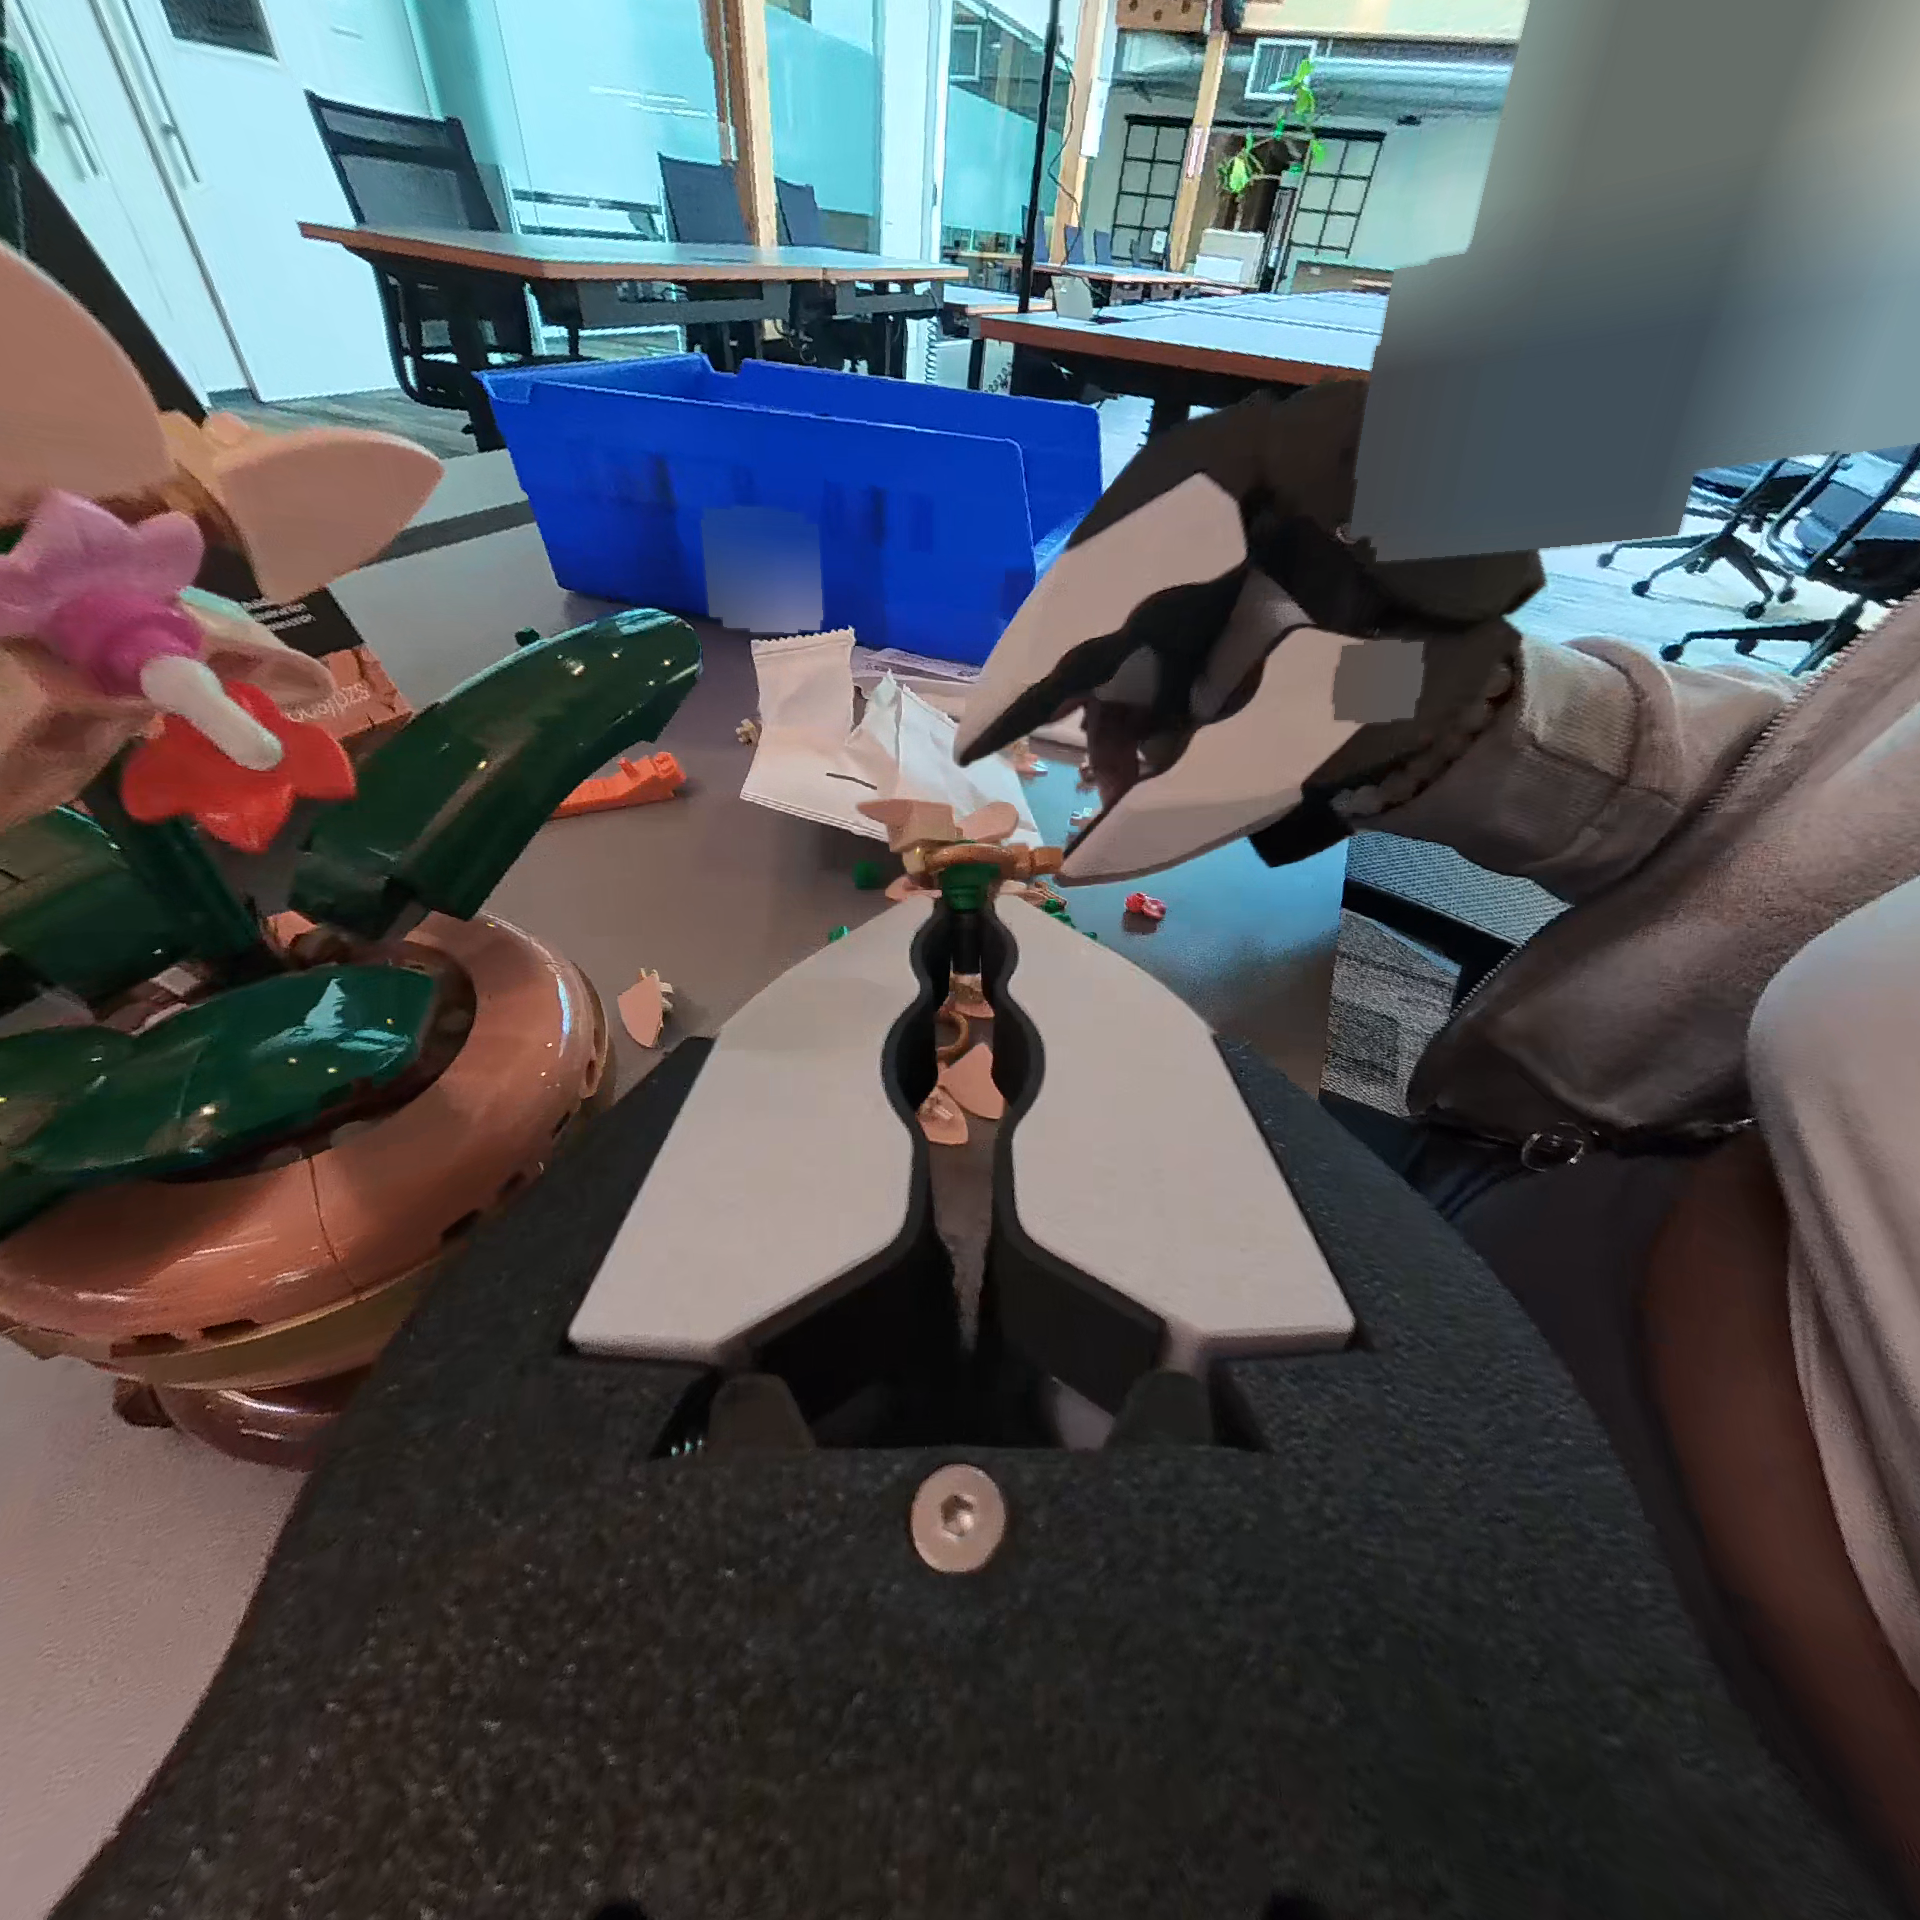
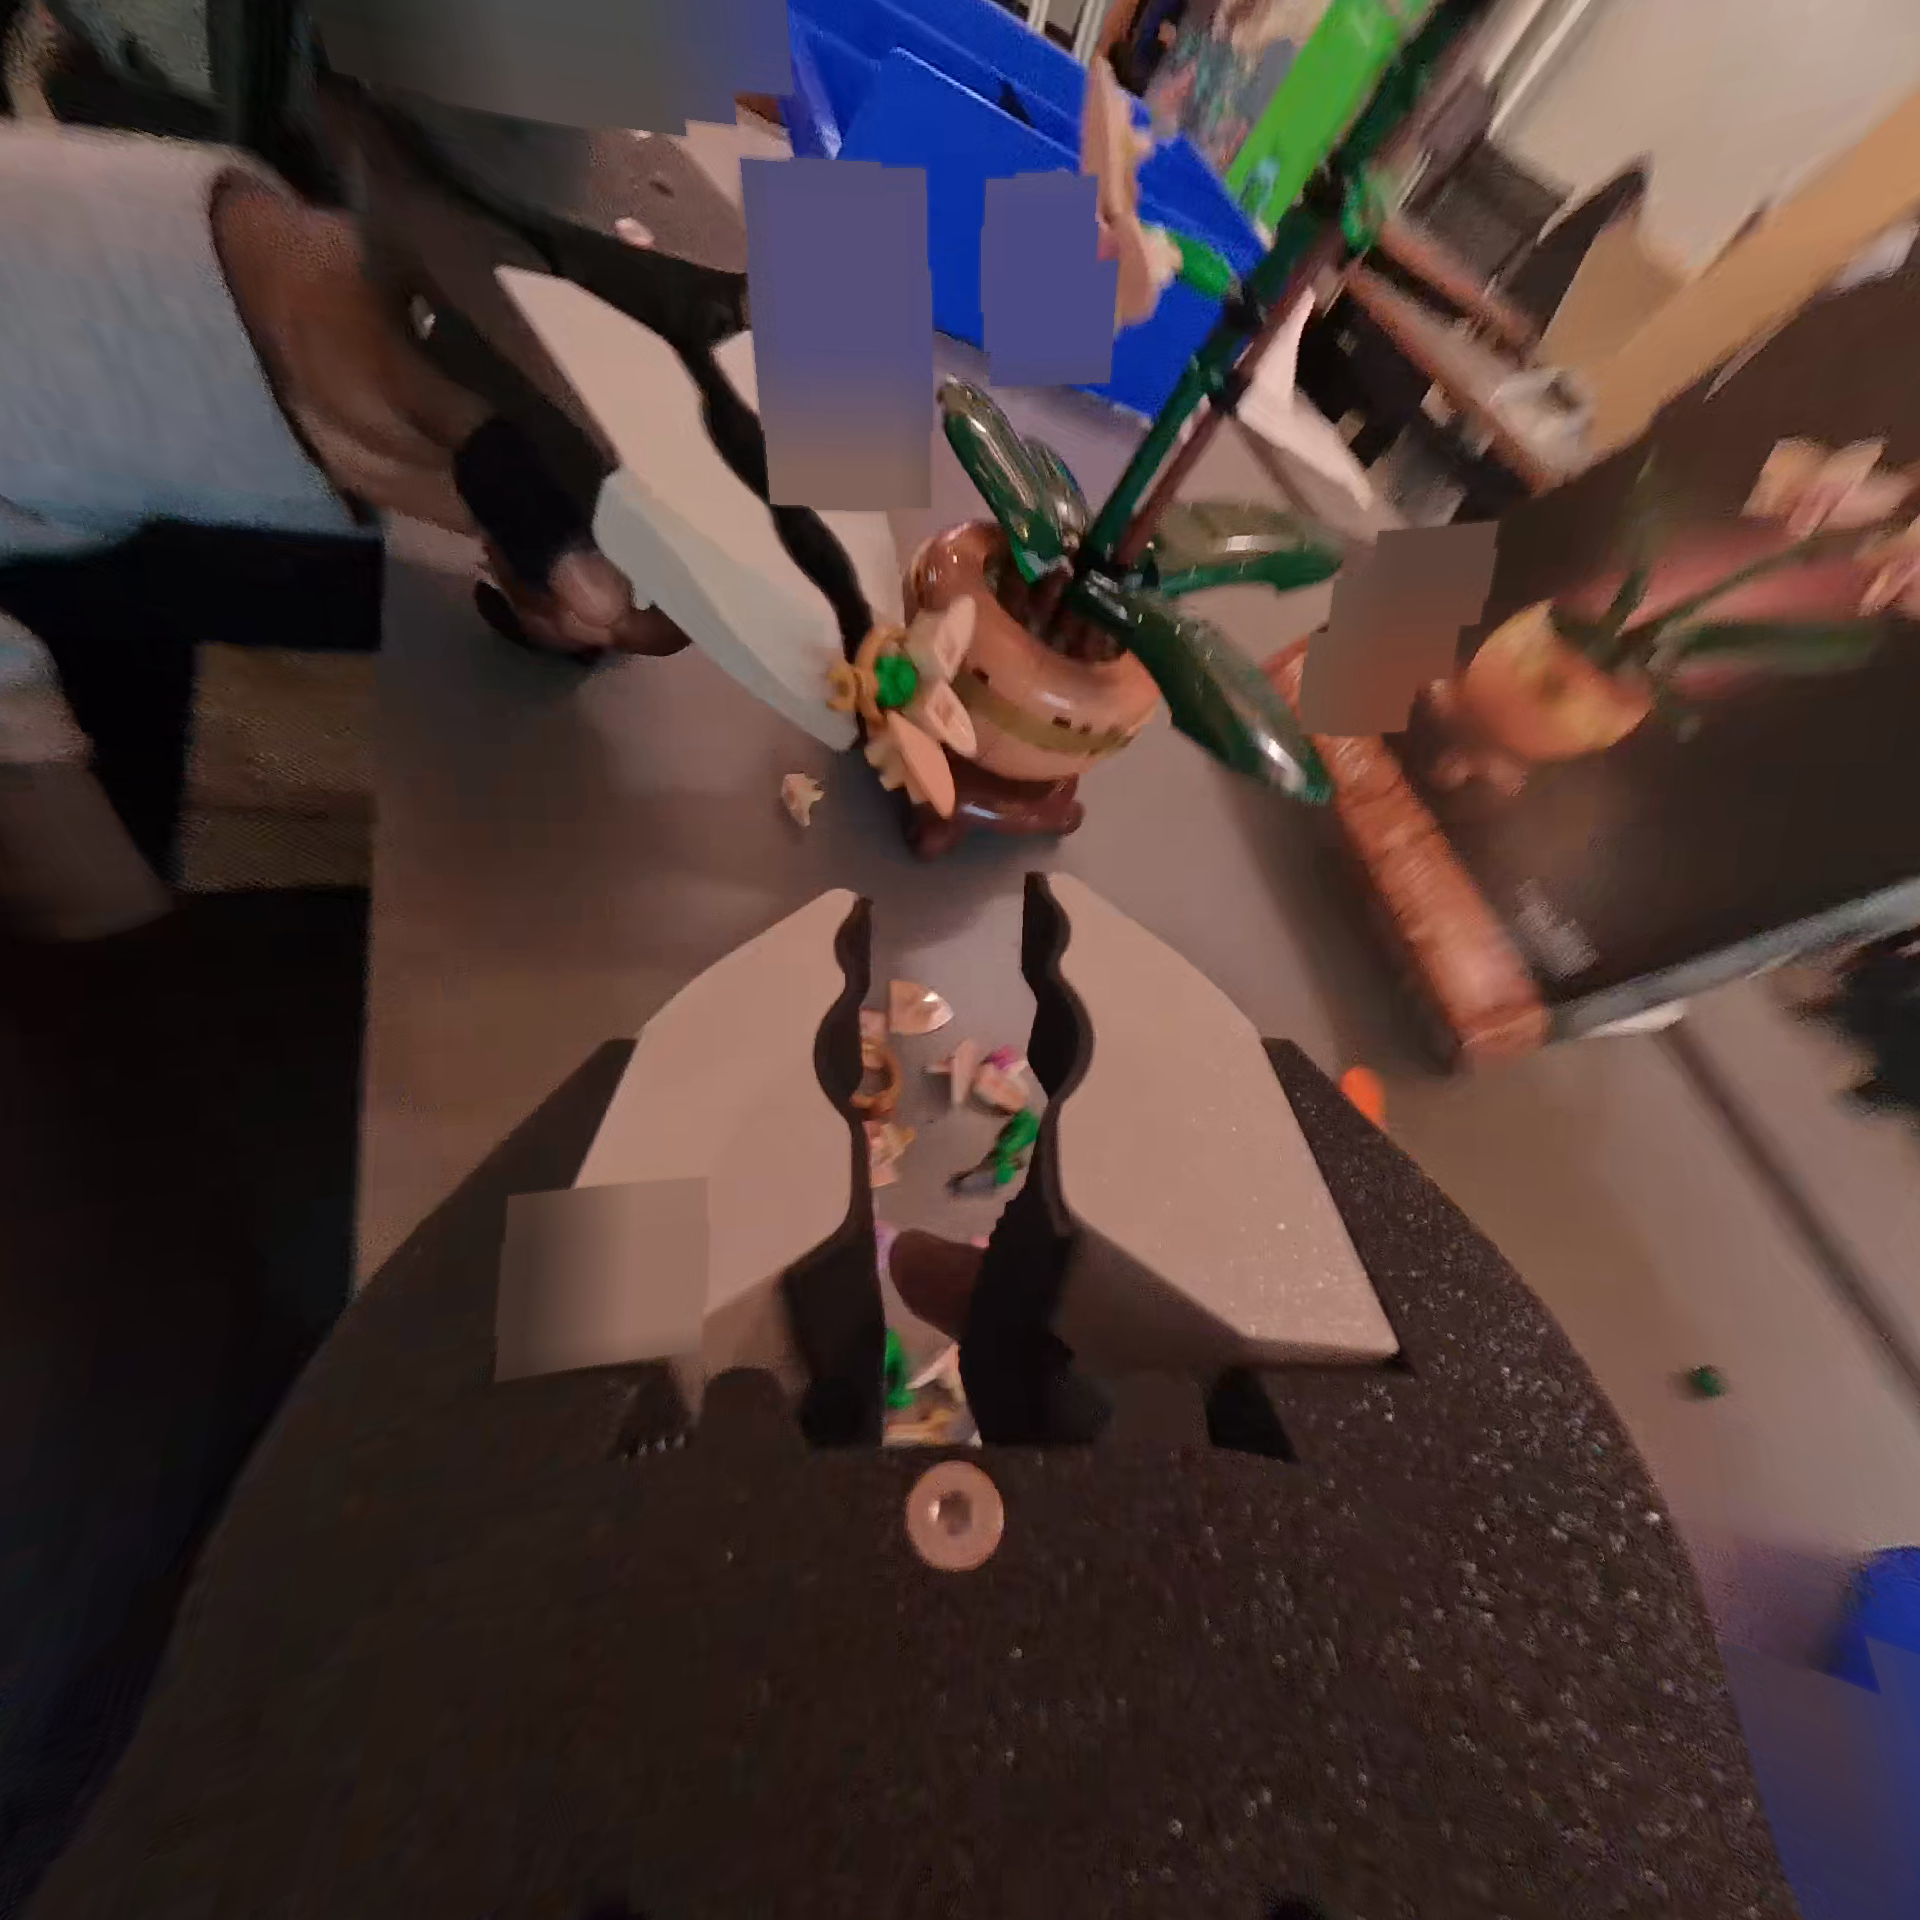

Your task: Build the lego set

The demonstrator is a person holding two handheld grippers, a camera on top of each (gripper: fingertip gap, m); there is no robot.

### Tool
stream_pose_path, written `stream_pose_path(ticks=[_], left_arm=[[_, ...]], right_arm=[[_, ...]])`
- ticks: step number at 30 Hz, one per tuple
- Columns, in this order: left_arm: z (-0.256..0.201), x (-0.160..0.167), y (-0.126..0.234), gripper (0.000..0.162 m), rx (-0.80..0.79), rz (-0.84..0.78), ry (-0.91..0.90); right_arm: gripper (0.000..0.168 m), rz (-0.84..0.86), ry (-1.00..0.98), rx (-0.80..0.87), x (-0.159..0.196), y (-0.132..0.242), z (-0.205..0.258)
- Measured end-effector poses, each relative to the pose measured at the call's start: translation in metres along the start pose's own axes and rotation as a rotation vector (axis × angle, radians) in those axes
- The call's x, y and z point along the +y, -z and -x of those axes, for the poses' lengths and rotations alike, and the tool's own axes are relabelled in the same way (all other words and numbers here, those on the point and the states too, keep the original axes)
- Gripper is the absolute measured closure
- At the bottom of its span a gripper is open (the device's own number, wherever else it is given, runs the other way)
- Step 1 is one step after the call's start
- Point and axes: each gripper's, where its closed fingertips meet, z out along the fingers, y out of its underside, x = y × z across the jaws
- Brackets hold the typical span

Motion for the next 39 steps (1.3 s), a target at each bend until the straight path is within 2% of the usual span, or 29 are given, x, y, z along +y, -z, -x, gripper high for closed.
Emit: stream_pose_path(ticks=[4, 7, 9, 12, 16, 22, 24, 28, 31, 33, 35, 37, 39], left_arm=[[-0.003, 0.003, -0.002, 0.158, 0.022, 0.026, 0.001], [-0.005, 0.006, -0.004, 0.158, 0.024, 0.049, -0.020], [-0.004, 0.006, -0.004, 0.158, 0.017, 0.052, -0.014], [-0.008, 0.004, -0.002, 0.158, 0.047, 0.028, -0.045], [-0.014, -0.002, 0.001, 0.158, 0.050, -0.030, -0.185], [-0.018, -0.018, 0.005, 0.158, 0.097, -0.162, -0.123], [-0.014, -0.017, 0.005, 0.158, 0.076, -0.151, -0.098], [-0.004, -0.014, 0.005, 0.158, 0.019, -0.119, -0.088], [-0.004, -0.010, 0.003, 0.158, 0.010, -0.085, -0.094], [-0.004, -0.009, 0.002, 0.158, 0.013, -0.078, -0.097], [-0.005, -0.009, 0.002, 0.158, 0.019, -0.079, -0.092], [-0.004, -0.010, 0.003, 0.158, 0.021, -0.091, -0.072], [-0.005, -0.013, 0.005, 0.158, 0.048, -0.116, -0.021]], right_arm=[[0.141, 0.018, 0.311, 0.026, -0.011, -0.009, 0.007], [0.153, 0.060, 0.408, 0.029, -0.010, -0.017, 0.009], [0.159, 0.078, 0.403, 0.029, -0.007, -0.019, 0.009], [0.160, 0.038, 0.183, -0.064, -0.009, -0.017, 0.014], [0.160, -0.082, -0.284, -0.263, -0.018, -0.011, 0.024], [0.161, -0.273, -0.823, -0.547, -0.037, 0.000, 0.025], [0.161, -0.295, -0.905, -0.571, -0.034, -0.001, 0.023], [0.160, -0.193, -0.782, -0.450, -0.013, -0.008, 0.017], [0.159, 0.071, -0.528, -0.308, 0.025, -0.015, 0.015], [0.146, 0.262, -0.355, -0.222, 0.051, -0.016, 0.013], [0.132, 0.379, -0.243, -0.167, 0.067, -0.017, 0.011], [0.120, 0.418, -0.189, -0.140, 0.070, -0.017, 0.009], [0.119, 0.371, -0.154, -0.127, 0.063, -0.016, 0.006]])
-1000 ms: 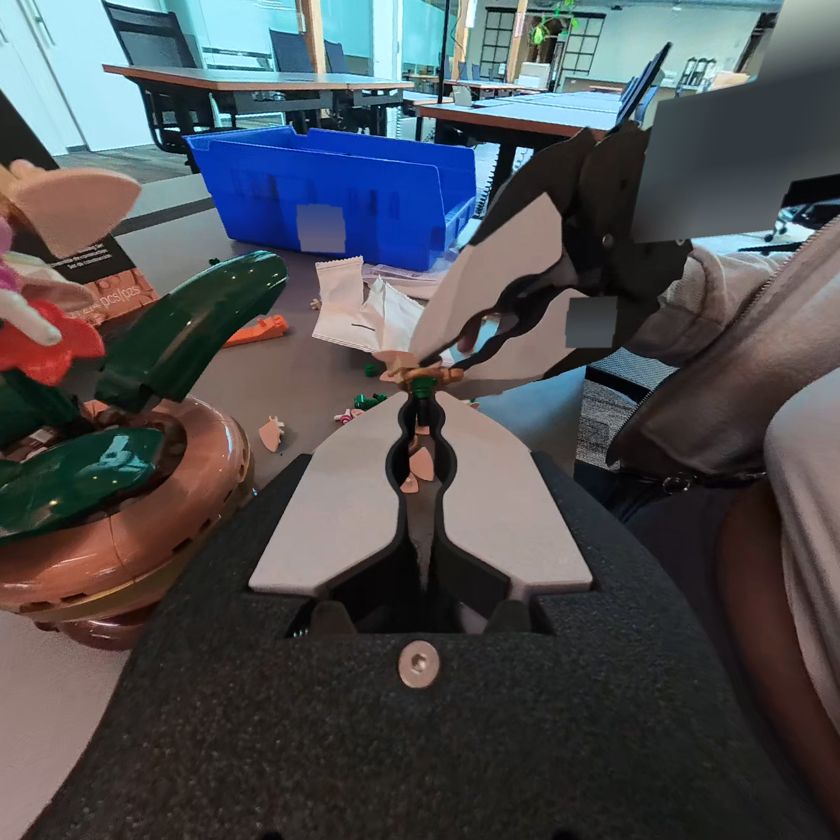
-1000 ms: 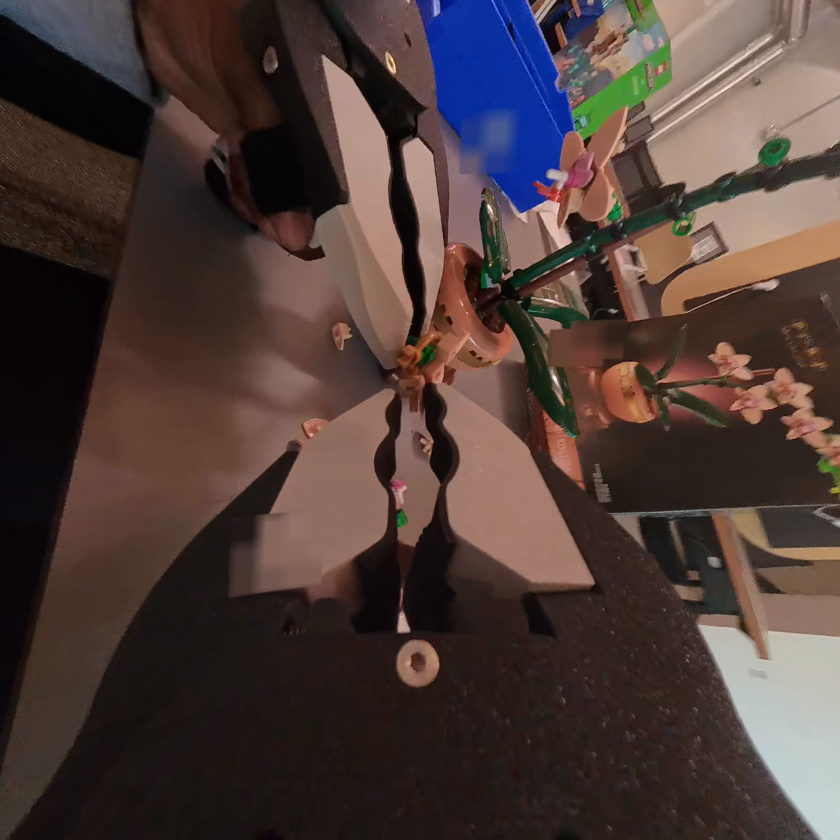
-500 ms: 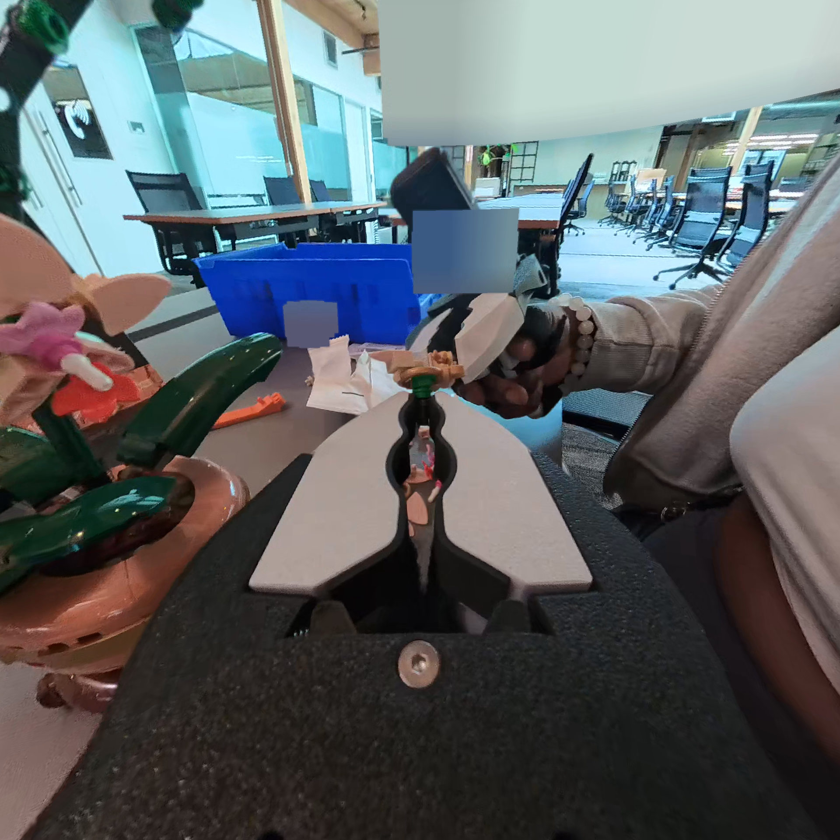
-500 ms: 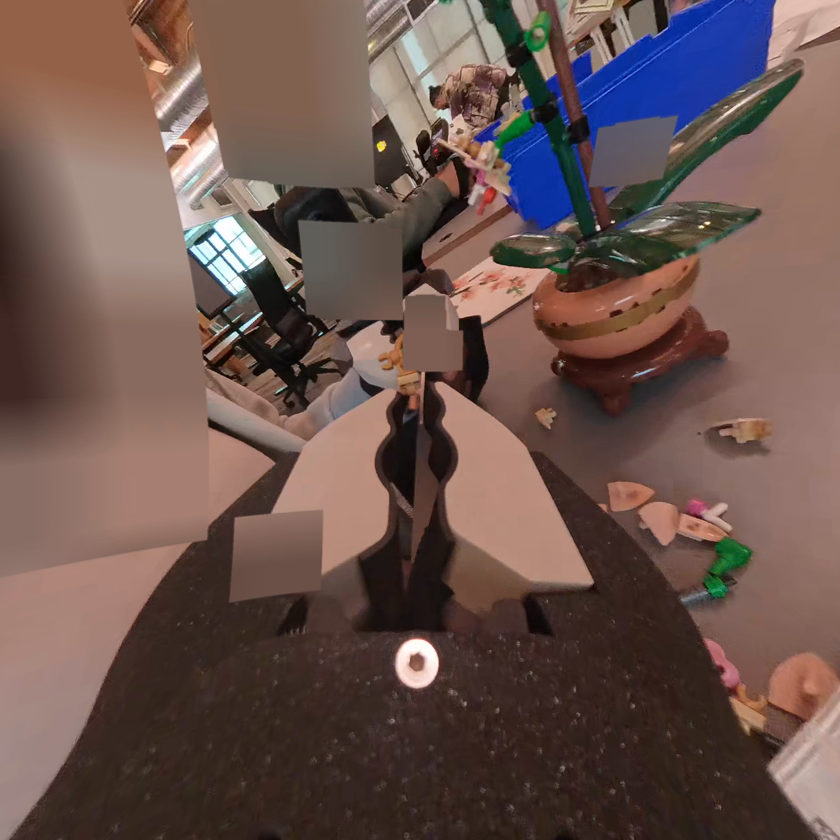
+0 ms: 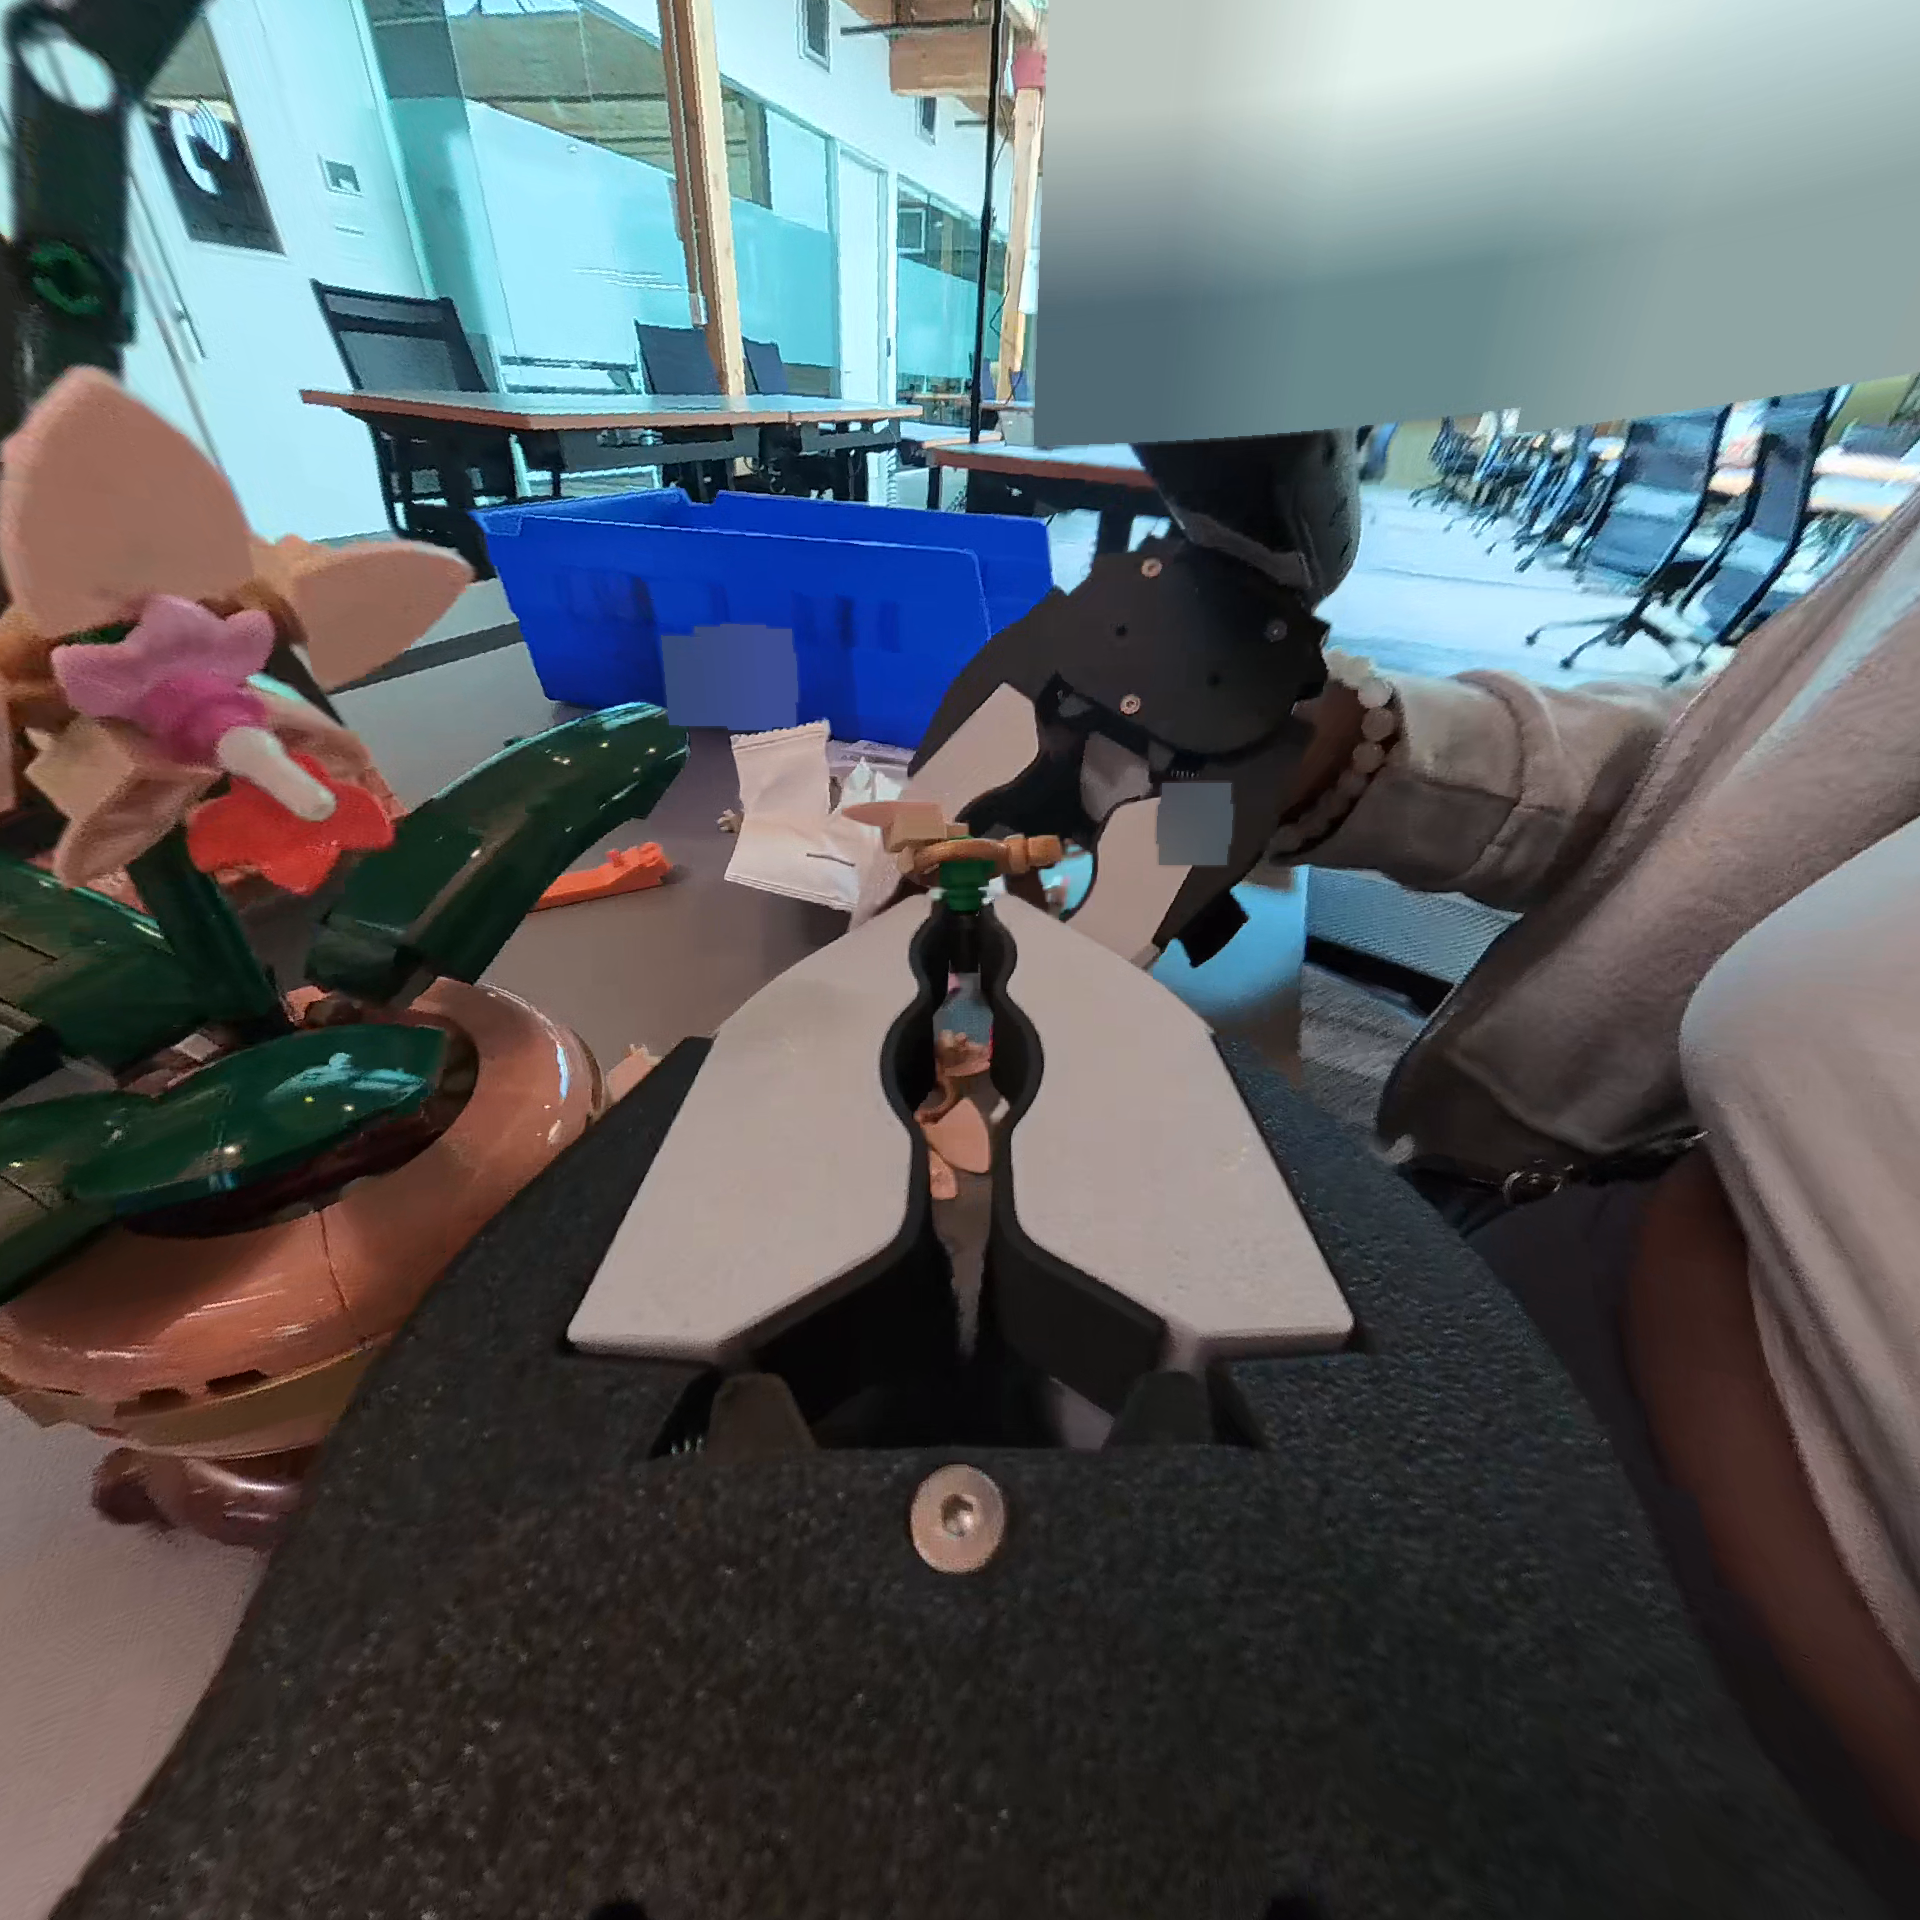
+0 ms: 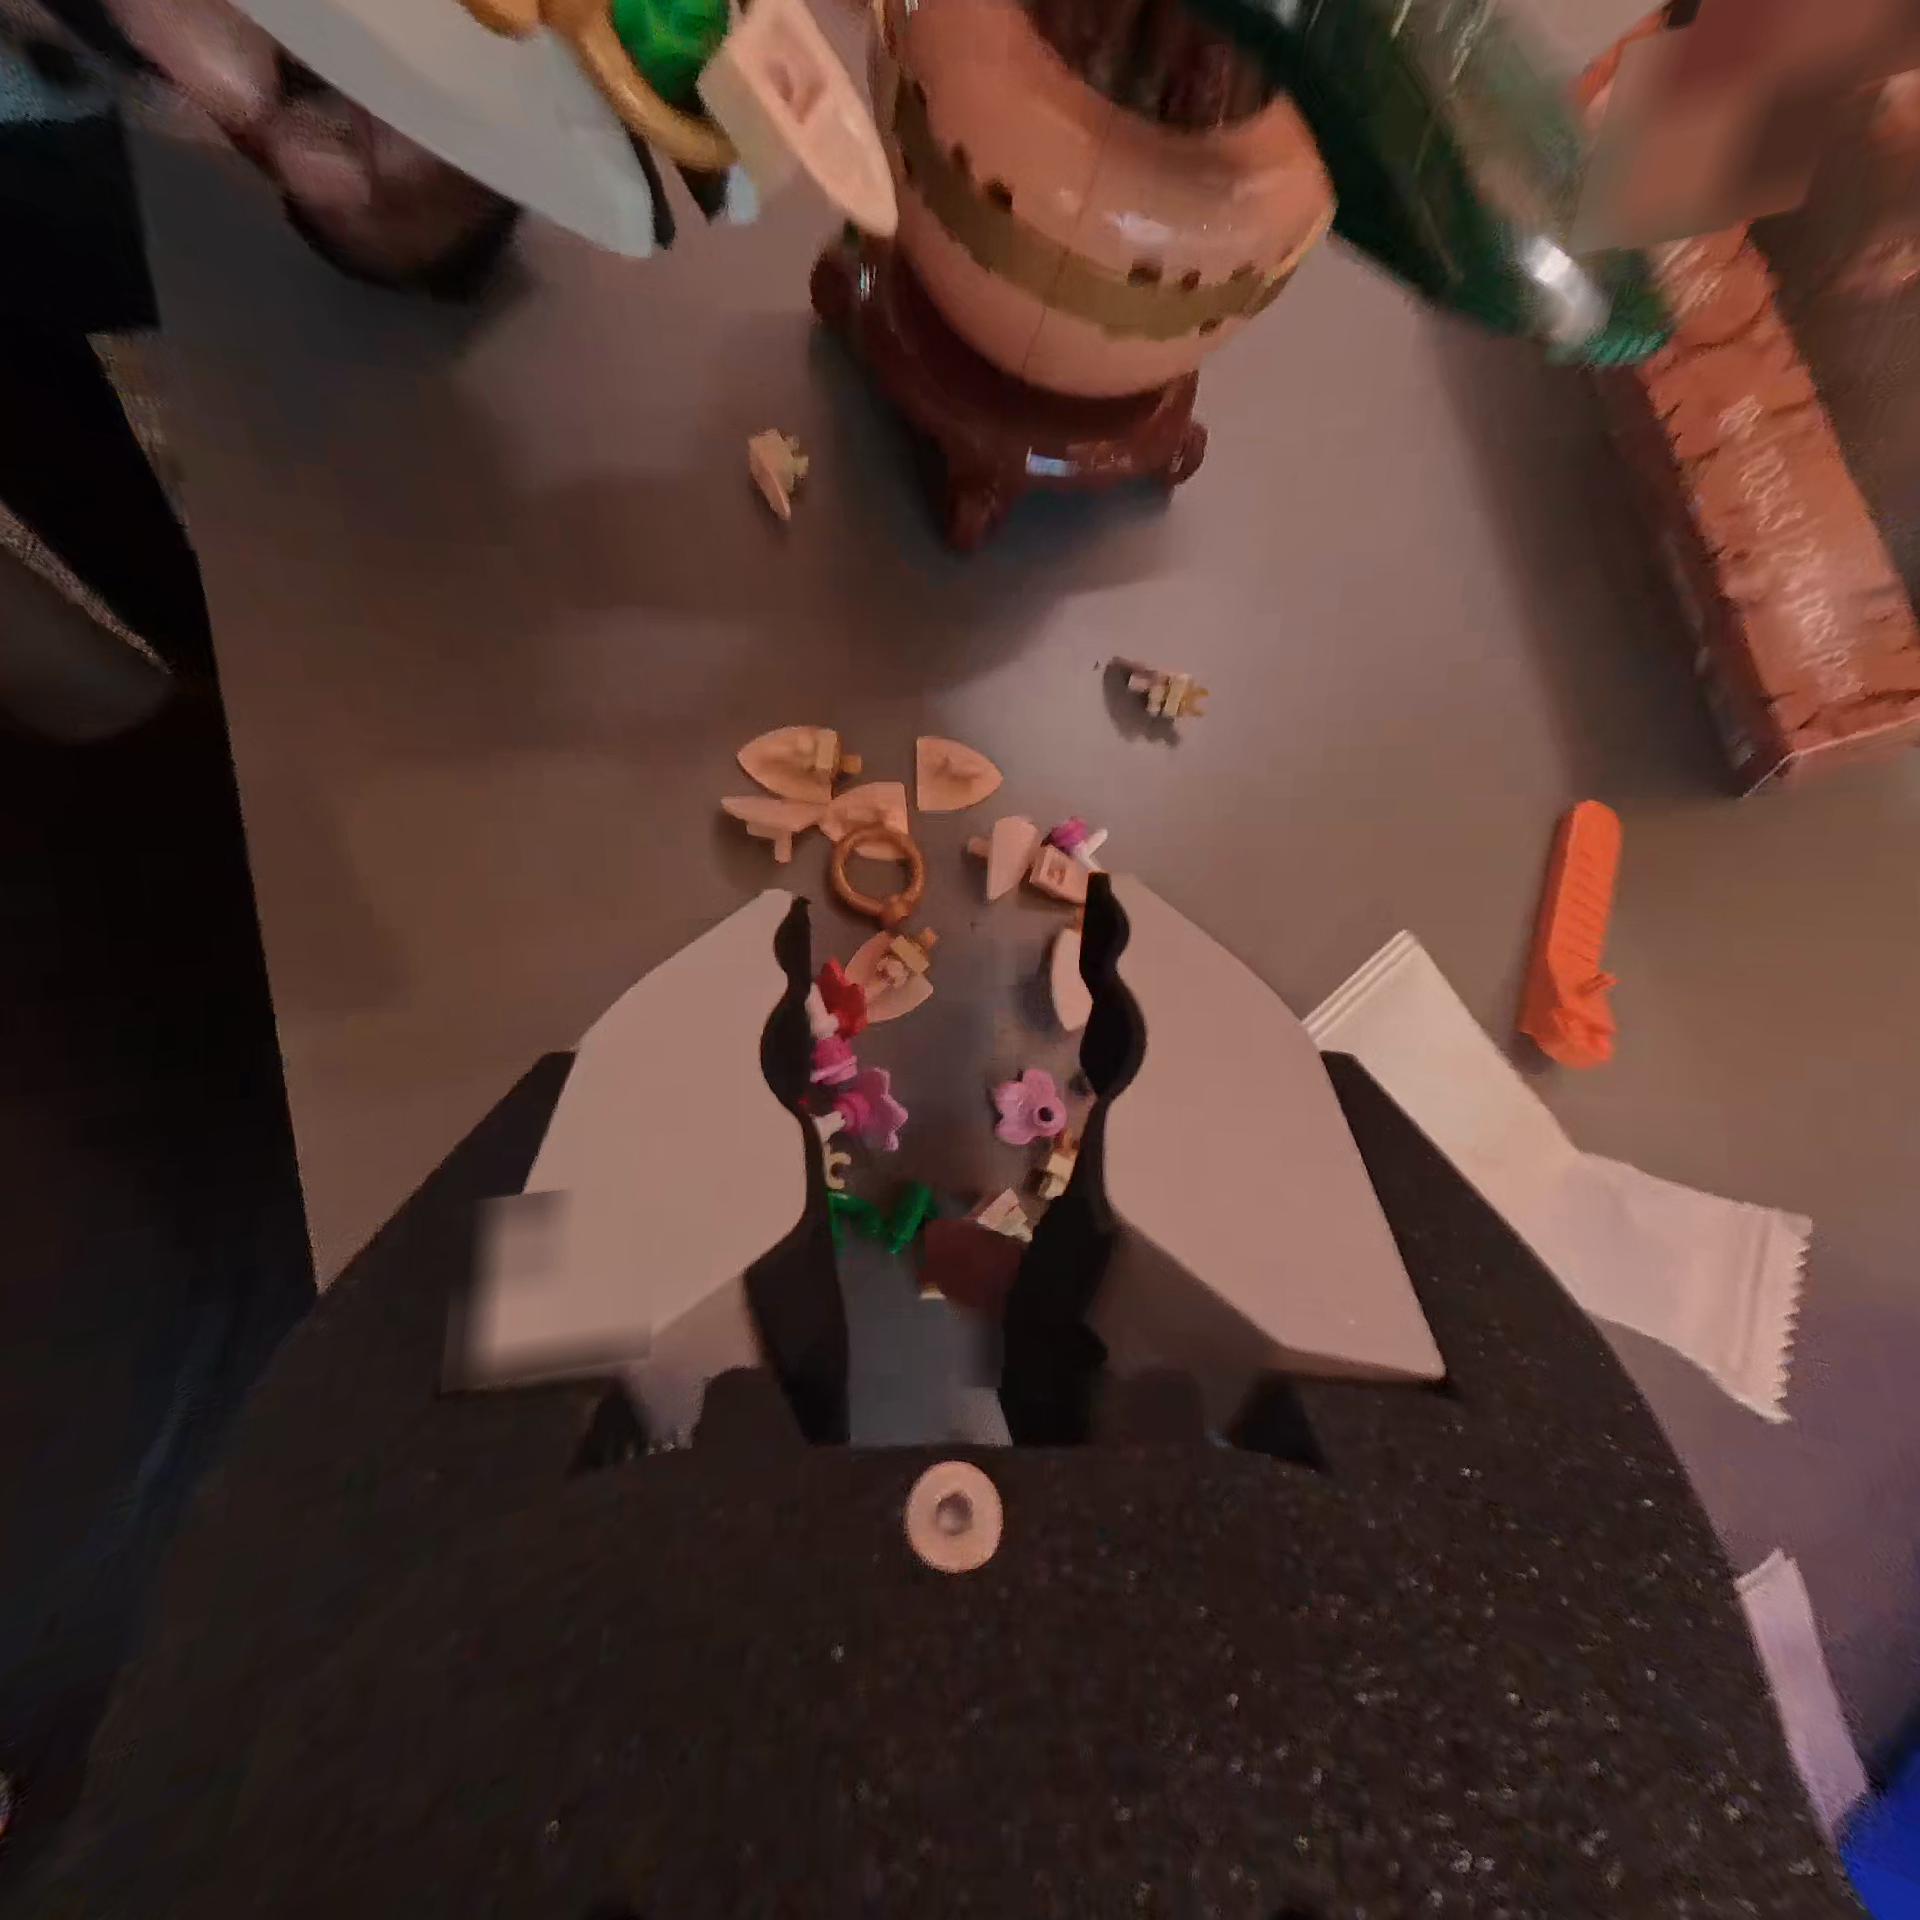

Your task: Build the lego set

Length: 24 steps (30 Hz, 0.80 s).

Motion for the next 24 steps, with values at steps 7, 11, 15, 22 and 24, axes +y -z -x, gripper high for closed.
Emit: stream_pose_path(ticks=[7, 11, 15, 22, 24], left_arm=[[-0.012, -0.005, 0.001, 0.158, 0.143, -0.046, 0.223], [-0.016, -0.002, -0.002, 0.158, 0.159, -0.027, 0.239], [-0.017, 0.001, -0.003, 0.158, 0.160, 0.002, 0.245], [-0.015, 0.019, -0.002, 0.158, 0.067, 0.159, -0.066], [-0.017, 0.029, -0.004, 0.158, 0.050, 0.237, -0.172]], right_arm=[[0.142, -0.394, 0.423, 0.212, -0.076, 0.040, 0.011], [0.145, -0.372, 0.584, 0.307, -0.087, 0.037, 0.016], [0.161, -0.332, 0.649, 0.368, -0.089, 0.034, 0.015], [0.166, -0.390, 0.180, -0.086, -0.078, 0.035, 0.032], [0.167, -0.410, -0.007, -0.223, -0.075, 0.036, 0.035]])
